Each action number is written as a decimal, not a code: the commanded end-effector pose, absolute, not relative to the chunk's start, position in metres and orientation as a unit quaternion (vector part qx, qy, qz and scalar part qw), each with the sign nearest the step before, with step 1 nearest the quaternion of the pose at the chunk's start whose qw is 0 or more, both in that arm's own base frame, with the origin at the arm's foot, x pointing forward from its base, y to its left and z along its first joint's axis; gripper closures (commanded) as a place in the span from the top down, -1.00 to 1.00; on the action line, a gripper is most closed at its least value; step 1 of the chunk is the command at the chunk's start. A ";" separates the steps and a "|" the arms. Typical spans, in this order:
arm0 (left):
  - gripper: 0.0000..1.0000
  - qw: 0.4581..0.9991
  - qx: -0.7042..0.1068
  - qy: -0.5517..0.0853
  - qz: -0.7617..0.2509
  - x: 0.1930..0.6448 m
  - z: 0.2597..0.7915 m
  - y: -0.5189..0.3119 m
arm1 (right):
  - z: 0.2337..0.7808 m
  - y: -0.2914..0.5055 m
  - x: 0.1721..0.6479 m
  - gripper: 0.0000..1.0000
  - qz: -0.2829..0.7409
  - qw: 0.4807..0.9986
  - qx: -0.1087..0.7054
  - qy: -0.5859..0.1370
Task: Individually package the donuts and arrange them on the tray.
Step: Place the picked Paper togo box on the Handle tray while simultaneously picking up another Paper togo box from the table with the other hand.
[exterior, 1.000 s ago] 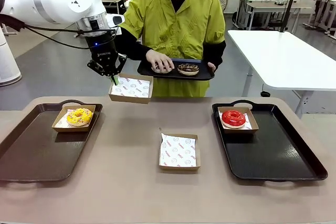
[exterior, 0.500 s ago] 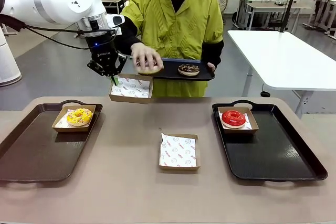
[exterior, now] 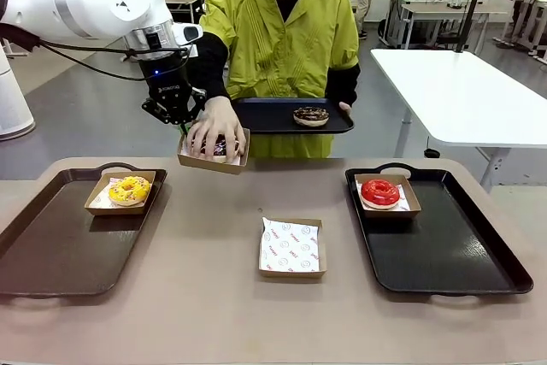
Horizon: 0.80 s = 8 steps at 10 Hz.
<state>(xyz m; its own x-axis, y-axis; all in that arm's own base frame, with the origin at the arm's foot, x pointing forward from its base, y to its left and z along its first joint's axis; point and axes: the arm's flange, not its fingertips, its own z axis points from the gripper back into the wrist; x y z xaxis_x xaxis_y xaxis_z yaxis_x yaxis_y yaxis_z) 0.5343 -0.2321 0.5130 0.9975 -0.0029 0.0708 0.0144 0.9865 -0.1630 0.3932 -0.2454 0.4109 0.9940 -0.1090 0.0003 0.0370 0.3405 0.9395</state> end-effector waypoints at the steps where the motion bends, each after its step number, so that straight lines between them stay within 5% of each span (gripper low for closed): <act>1: -1.00 0.996 -0.086 -0.038 -0.001 0.529 0.512 -0.229 | 0.411 -0.246 0.391 1.00 -0.044 0.815 0.577 -0.030; 8: -1.00 0.996 -0.086 -0.038 -0.001 0.529 0.512 -0.229 | 0.411 -0.246 0.391 1.00 -0.044 0.815 0.577 -0.030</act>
<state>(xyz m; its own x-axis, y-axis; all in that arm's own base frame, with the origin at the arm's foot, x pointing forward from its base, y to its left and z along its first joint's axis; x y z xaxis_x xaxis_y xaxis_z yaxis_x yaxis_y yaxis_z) 0.5343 -0.2321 0.5129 0.9975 -0.0028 0.0706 0.0143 0.9865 -0.1629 0.3932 -0.2453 0.4109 0.9941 -0.1087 0.0002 0.0370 0.3403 0.9396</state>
